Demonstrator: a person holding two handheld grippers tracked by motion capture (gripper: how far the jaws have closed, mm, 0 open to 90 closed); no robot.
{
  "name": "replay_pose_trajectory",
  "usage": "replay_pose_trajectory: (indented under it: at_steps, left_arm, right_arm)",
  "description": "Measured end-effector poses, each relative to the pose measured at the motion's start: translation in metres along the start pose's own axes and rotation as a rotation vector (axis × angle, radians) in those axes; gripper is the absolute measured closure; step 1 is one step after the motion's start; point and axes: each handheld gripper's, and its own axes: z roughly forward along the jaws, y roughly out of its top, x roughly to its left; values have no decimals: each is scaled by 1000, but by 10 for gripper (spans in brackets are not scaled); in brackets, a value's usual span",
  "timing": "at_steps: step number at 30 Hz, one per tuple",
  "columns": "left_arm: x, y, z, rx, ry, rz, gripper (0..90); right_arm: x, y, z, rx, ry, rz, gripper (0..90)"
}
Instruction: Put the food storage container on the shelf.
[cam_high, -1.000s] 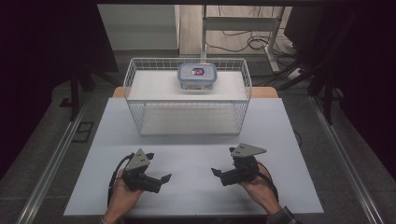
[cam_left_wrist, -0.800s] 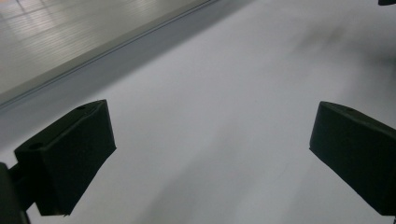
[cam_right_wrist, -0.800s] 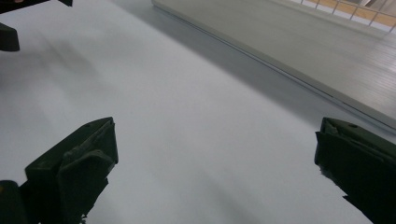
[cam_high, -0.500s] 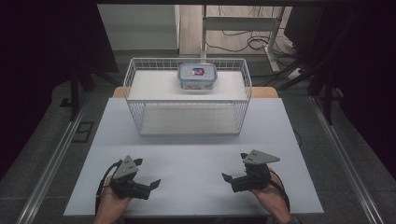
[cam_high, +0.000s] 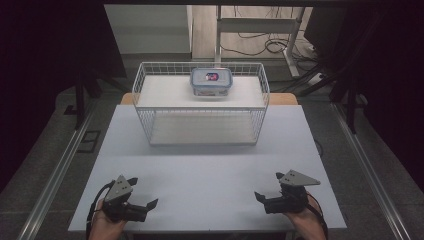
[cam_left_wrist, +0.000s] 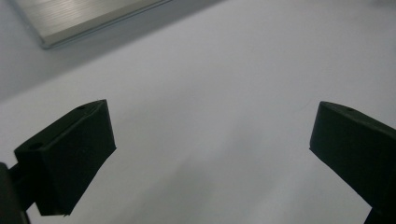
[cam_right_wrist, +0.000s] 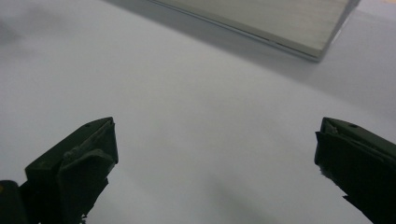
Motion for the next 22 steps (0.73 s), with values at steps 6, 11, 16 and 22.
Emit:
replay_pose_trajectory:
  at_steps: [6, 11, 16, 22]
  left_arm:
    - [4, -14, -9, 17, 31, -17, 0]
    - [6, -24, -12, 52, 60, -29, 0]
    - [7, -33, -12, 113, 67, -56, 0]
    - [10, -35, -13, 101, 60, -88, 0]
  right_arm:
    - [-4, -12, -6, 19, -17, 18, 0]
    - [-6, -24, -11, 46, -29, 26, 0]
    - [-6, -33, -12, 94, -30, 30, 0]
    - [-7, -33, -14, 87, -40, 47, 0]
